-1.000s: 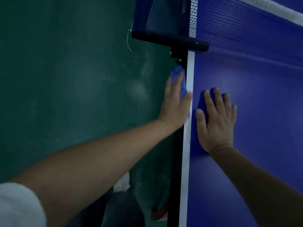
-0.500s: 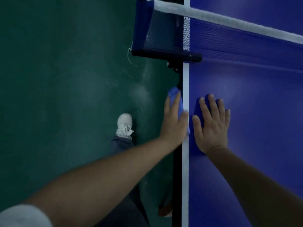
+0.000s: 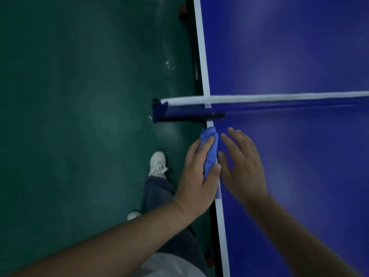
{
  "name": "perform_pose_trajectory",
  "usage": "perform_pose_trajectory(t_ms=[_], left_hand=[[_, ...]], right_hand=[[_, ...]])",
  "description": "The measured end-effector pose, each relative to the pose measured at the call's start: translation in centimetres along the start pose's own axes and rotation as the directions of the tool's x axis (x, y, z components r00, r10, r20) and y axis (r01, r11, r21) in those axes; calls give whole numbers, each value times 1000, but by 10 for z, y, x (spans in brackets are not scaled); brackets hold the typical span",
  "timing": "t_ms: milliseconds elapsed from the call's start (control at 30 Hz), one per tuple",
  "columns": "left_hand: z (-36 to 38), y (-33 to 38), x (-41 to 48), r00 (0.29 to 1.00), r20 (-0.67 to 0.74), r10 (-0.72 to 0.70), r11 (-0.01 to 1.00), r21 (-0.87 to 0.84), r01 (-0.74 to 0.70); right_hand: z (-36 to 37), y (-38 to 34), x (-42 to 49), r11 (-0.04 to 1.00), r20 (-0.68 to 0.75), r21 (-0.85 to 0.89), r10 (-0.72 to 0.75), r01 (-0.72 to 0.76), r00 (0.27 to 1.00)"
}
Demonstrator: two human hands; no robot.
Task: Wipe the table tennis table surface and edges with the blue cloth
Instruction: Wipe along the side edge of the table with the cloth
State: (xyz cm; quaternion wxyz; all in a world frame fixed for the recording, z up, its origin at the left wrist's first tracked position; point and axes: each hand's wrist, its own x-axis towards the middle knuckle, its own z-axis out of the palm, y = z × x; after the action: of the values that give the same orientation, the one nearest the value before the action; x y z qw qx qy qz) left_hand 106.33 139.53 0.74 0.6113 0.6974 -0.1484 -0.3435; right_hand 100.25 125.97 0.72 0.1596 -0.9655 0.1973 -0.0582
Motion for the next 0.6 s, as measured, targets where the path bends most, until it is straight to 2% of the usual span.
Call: perform_pose_trajectory(t_ms=[167,300,367,433,533,600], left_hand=[[-44,88,31,977,1,212,977,-29,-212],[-88,139,74,938,-91,336,941,-5,-338],[-112,147,110,951,-136,277,955,-65,-288],[-134,139,152,973,-170,156,973,-141,-180],[-151,97,206,991,-135,-22,995,-98,8],[-148,62,229,993,-93,-75,997,-39,71]], right_hand=[[-62,-43,69,987,-122,68,-135,144,983],[-87,-48,136,989,-32,16,-146,147,989],[-83,-42,171,993,69,-30,-115,117,991],[-65,-27,207,991,188,-74,-93,109,978],[-24,4,254,977,365,-152,-84,148,927],[3,27,282,957,413,-198,-117,214,903]])
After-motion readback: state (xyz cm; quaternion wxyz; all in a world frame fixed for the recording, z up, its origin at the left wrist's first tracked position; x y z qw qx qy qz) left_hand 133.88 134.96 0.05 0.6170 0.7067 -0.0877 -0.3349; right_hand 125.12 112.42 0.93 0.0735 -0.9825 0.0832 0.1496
